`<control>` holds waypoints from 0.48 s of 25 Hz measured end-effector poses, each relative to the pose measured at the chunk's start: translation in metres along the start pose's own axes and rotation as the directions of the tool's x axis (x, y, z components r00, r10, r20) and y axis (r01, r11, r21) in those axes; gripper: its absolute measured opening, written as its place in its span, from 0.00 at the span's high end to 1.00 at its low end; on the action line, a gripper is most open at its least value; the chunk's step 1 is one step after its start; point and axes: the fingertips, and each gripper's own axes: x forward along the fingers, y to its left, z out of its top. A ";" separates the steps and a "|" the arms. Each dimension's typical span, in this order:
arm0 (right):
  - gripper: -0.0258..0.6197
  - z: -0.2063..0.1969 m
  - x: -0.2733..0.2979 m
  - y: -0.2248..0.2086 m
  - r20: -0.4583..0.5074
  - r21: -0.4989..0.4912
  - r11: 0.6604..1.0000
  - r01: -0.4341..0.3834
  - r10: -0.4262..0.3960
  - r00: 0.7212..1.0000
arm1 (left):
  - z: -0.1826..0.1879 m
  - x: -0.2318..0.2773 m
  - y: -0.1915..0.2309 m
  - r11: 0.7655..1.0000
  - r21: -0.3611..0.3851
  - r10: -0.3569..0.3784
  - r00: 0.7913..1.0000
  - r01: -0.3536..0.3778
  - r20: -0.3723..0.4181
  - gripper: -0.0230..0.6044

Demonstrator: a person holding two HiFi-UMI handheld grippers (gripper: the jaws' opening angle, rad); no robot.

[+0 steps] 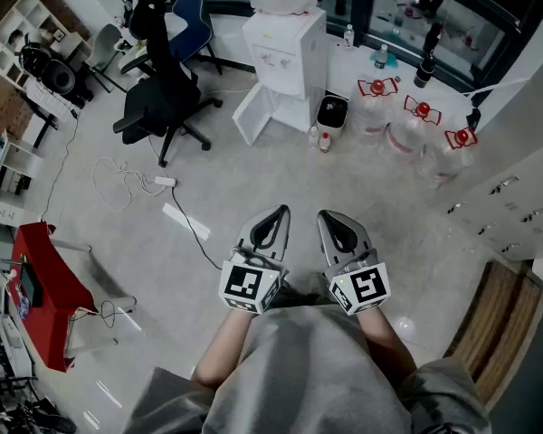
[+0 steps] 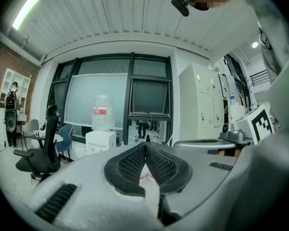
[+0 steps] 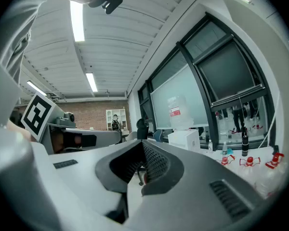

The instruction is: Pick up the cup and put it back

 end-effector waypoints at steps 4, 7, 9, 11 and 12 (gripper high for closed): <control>0.95 0.000 0.011 -0.003 -0.003 0.006 1.000 0.000 0.000 1.000 | -0.001 0.006 0.008 1.000 0.003 0.000 1.000 0.000 -0.004 0.95; 0.95 0.000 0.026 -0.002 0.002 0.024 1.000 -0.011 0.011 1.000 | -0.001 0.012 0.024 1.000 -0.004 0.004 1.000 -0.004 -0.001 0.95; 0.94 0.000 0.039 -0.002 0.015 0.038 0.999 -0.017 0.016 1.000 | -0.002 0.018 0.038 1.000 -0.006 0.002 1.000 -0.002 0.001 0.95; 0.94 0.000 0.055 -0.003 0.023 0.034 0.999 -0.012 0.011 1.000 | -0.002 0.025 0.054 1.000 -0.006 -0.005 1.000 0.005 0.003 0.95; 0.94 0.000 0.065 -0.004 0.026 0.028 1.000 -0.007 0.007 1.000 | -0.002 0.029 0.063 1.000 -0.007 -0.010 1.000 0.010 0.003 0.95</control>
